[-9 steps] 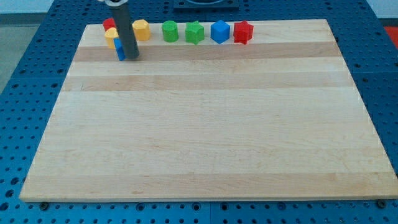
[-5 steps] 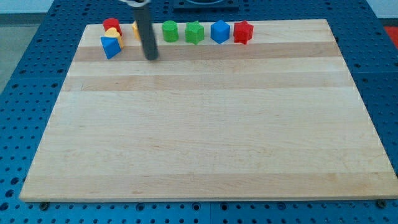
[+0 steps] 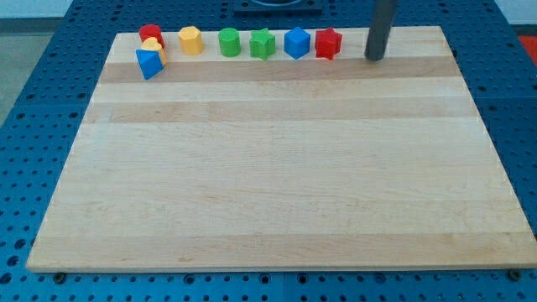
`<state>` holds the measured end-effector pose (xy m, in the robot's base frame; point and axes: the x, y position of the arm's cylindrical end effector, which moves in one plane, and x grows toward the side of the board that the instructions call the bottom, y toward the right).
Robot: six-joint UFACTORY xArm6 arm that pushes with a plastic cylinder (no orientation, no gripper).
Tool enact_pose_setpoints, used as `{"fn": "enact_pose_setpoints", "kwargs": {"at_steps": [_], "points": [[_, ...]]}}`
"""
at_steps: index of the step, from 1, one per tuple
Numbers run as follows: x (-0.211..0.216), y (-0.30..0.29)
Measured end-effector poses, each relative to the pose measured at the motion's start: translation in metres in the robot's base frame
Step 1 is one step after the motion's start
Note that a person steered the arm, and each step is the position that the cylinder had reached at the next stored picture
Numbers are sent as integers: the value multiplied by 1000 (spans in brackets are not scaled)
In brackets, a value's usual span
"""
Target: Move red star towards blue triangle
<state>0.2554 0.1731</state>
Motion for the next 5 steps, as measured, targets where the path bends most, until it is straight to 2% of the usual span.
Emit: {"fn": "enact_pose_setpoints", "kwargs": {"at_steps": [2,5], "points": [[-40,0],[-31,-56]]}}
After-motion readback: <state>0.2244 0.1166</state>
